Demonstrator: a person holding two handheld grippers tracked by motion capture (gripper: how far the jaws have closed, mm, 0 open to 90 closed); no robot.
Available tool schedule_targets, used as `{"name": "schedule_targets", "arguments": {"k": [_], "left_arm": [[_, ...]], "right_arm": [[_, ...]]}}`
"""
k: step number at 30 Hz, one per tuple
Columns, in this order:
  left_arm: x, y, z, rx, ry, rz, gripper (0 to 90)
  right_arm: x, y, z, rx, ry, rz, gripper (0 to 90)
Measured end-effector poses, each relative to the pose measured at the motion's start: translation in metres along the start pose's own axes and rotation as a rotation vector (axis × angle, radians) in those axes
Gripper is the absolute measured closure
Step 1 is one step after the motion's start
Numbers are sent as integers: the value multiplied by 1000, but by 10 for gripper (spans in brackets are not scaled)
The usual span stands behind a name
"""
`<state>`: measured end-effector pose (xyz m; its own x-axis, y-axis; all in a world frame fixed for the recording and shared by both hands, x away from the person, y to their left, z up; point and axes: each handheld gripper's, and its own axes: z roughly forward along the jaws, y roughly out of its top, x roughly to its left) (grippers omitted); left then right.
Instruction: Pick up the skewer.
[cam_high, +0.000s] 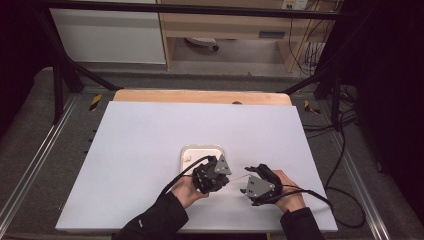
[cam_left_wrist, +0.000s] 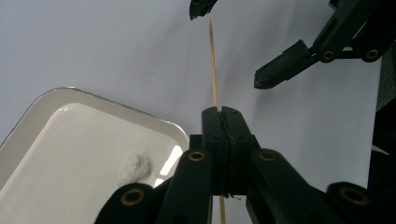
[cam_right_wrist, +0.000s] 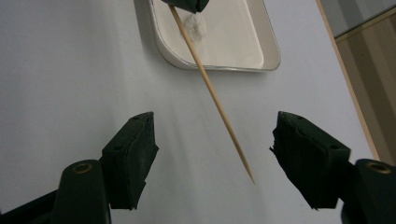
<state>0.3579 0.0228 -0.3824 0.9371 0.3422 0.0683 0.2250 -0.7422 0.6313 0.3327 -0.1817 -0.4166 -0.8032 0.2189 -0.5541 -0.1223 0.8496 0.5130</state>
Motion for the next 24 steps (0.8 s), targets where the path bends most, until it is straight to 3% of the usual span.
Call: {"name": "schedule_targets", "arguments": {"k": [6,8,9,18,19,20,24], "left_arm": [[-2,5,1,9,-14,13,890],[-3,6,2,11,-15,18,890],[-4,7,3,11,-17,20,890],[-8,12,4,19,-28,43,890],[-8,12,4,21,-30,46,890],[-8,13,5,21,-33,45,890],[-10,14,6,27,-34,50,890]], "right_arm": [[-1,3,0,6,1,-72,386],[0,3,0,4,0,-73,397],[1,3,0,7,-7,-100,423],[3,3,-1,9,-8,-165,540],[5,3,0,9,-10,-147,551],[3,3,-1,15,-18,-186,560],[4,3,1,17,-9,-204,598]]}}
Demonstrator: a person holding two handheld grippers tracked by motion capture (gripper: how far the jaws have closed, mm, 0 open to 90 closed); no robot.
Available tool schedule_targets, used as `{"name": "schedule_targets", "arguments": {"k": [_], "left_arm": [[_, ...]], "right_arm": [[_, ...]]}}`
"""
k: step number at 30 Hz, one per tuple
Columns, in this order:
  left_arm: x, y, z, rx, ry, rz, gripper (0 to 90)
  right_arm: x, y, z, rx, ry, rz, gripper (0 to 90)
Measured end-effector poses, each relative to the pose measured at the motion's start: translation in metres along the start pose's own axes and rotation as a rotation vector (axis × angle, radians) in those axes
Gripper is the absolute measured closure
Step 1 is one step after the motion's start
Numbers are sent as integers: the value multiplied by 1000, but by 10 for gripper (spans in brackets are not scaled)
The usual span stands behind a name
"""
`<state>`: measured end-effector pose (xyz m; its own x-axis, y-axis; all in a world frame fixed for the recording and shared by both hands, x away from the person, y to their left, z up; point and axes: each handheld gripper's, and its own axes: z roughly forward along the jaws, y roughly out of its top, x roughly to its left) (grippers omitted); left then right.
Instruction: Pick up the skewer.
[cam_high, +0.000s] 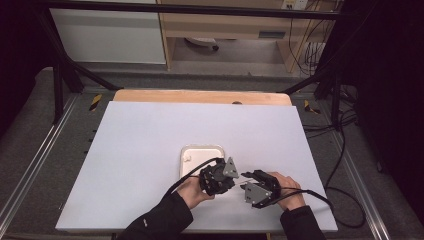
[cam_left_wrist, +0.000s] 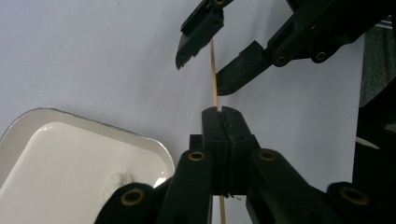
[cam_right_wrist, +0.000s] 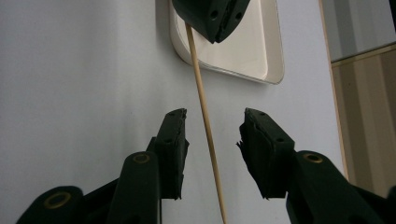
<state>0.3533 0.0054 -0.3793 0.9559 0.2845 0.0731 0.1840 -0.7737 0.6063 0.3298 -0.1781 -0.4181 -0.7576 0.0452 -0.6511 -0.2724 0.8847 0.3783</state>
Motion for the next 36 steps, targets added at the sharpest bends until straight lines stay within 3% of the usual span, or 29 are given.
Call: {"name": "schedule_targets", "arguments": {"k": [20,34,36], "left_arm": [[1,0,1,15,-1,3,890],[5,-2,0,17,5,-9,850],[7,-2,-1,48,8,-5,815]], "right_arm": [[2,0,3,15,19,-77,846],[2,2,3,33,15,-147,886],[2,2,3,41,21,-150,886]]}}
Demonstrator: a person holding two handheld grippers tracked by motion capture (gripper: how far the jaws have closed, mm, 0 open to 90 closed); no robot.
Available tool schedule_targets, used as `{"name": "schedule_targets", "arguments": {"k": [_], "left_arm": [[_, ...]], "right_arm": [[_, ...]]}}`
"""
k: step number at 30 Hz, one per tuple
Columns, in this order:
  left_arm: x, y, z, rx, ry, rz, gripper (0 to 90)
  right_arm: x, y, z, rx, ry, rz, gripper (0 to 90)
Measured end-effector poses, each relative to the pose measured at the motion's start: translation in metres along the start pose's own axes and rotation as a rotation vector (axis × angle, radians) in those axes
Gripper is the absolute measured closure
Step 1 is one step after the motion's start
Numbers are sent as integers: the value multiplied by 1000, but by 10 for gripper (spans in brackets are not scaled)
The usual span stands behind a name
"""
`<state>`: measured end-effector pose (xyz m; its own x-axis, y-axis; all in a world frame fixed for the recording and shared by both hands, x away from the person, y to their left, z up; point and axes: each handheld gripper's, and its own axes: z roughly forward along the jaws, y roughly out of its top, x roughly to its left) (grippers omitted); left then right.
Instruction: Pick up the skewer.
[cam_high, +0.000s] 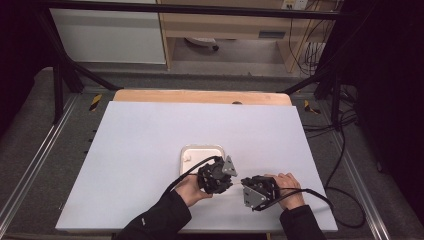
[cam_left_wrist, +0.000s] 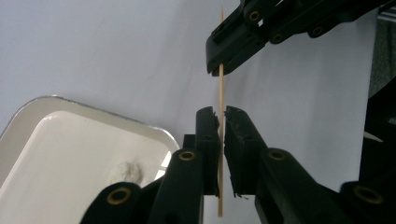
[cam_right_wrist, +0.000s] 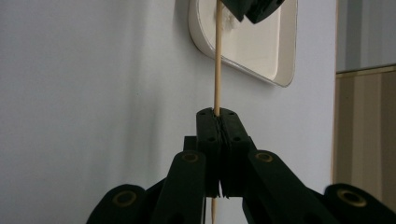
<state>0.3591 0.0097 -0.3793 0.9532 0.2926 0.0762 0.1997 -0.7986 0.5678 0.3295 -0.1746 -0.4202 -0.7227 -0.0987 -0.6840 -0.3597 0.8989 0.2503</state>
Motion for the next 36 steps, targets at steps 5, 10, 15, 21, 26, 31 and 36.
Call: {"name": "schedule_targets", "arguments": {"k": [5,10,15,21,26,31,36], "left_arm": [[2,-1,2,64,-5,4,779],[2,-1,4,115,-12,1,797],[1,-1,7,143,-20,10,845],[0,-1,9,159,-22,21,879],[-2,-2,11,165,-12,28,887],[-3,-3,12,160,-5,34,890],[-3,-3,13,160,-5,26,892]], "right_arm": [[0,0,1,13,9,-2,887],[1,0,2,31,19,-8,887],[0,0,2,37,21,-12,887],[0,2,2,42,28,-22,888],[0,3,3,46,28,-28,888],[0,3,3,51,31,-28,889],[0,3,3,54,32,-27,888]]}}
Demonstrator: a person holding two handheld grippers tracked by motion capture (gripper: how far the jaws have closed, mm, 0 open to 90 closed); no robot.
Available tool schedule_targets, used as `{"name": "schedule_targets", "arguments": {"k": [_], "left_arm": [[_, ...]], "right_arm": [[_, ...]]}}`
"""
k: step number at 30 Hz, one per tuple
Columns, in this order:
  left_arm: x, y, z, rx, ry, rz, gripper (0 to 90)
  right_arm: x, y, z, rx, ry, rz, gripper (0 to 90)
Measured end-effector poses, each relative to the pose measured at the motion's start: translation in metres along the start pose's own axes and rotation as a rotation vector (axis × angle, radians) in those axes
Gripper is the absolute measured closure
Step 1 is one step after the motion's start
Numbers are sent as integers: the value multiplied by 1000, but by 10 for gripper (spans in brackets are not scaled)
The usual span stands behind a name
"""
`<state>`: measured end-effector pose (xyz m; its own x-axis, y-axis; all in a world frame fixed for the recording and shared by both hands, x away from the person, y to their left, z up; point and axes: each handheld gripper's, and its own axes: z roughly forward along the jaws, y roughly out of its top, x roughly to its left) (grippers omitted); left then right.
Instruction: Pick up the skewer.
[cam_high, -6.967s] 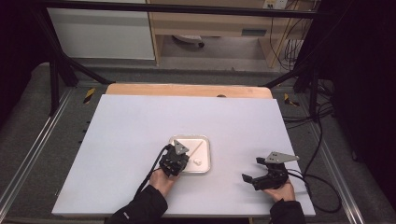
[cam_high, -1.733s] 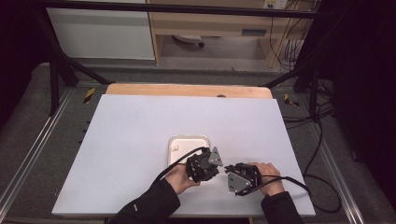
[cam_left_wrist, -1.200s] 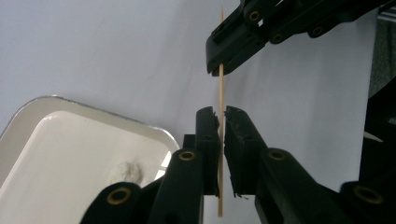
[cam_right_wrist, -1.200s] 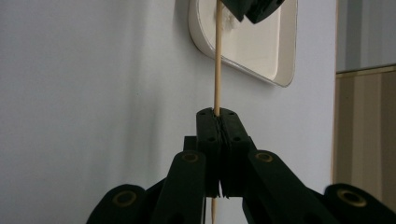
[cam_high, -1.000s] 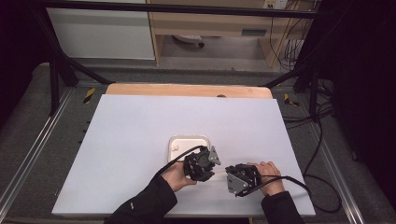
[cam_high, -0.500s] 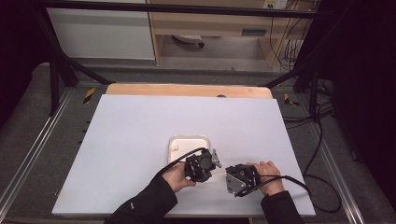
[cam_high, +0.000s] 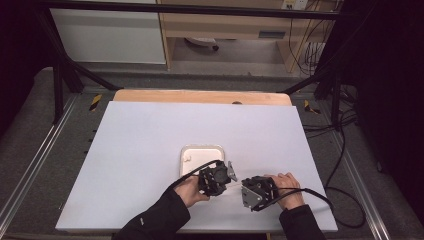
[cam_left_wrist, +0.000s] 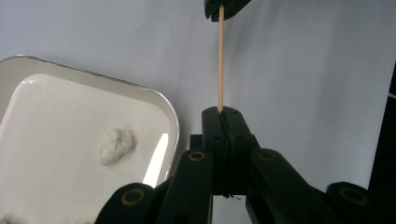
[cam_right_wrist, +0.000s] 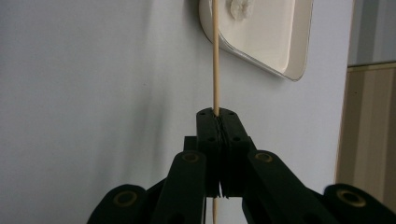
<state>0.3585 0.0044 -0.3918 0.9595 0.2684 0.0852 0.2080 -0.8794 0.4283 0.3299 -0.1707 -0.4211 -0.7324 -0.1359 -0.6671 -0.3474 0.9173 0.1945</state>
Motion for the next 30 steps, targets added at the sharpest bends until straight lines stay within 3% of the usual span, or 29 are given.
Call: {"name": "schedule_targets", "arguments": {"k": [7,12,13,14,15,17,18,19,21,22,23,26,30], "left_arm": [[0,-1,-1,-12,1,-9,893],[3,-5,-4,-29,12,-21,893],[4,-7,-5,-39,18,-29,893],[5,-9,-6,-40,16,-36,893],[6,-11,-7,-40,21,-38,892],[9,-16,-9,-44,10,-55,892],[11,-19,-11,-46,28,-58,892],[12,-22,-12,-48,30,-63,892],[15,-28,-15,-58,29,-82,892],[16,-31,-17,-66,36,-88,892],[17,-34,-18,-70,37,-96,892],[21,-47,-23,-106,38,-131,891],[25,-63,-28,-134,58,-178,890]], "right_arm": [[0,1,0,9,-3,13,878],[-3,-1,-4,-10,-37,88,768],[-5,-2,-6,-28,-36,136,741],[-5,-2,-6,-28,-36,136,741],[-7,-5,-9,-45,-40,202,672],[-10,-8,-10,-48,-31,228,647],[-14,-12,-11,-65,-21,323,553],[-14,-12,-11,-65,-21,323,553],[-19,-18,-12,-78,10,434,471],[-22,-24,-11,-73,44,534,411],[-22,-24,-11,-73,44,534,411],[-24,-34,-10,-79,58,631,350],[-20,-43,-8,-88,79,726,282]]}}
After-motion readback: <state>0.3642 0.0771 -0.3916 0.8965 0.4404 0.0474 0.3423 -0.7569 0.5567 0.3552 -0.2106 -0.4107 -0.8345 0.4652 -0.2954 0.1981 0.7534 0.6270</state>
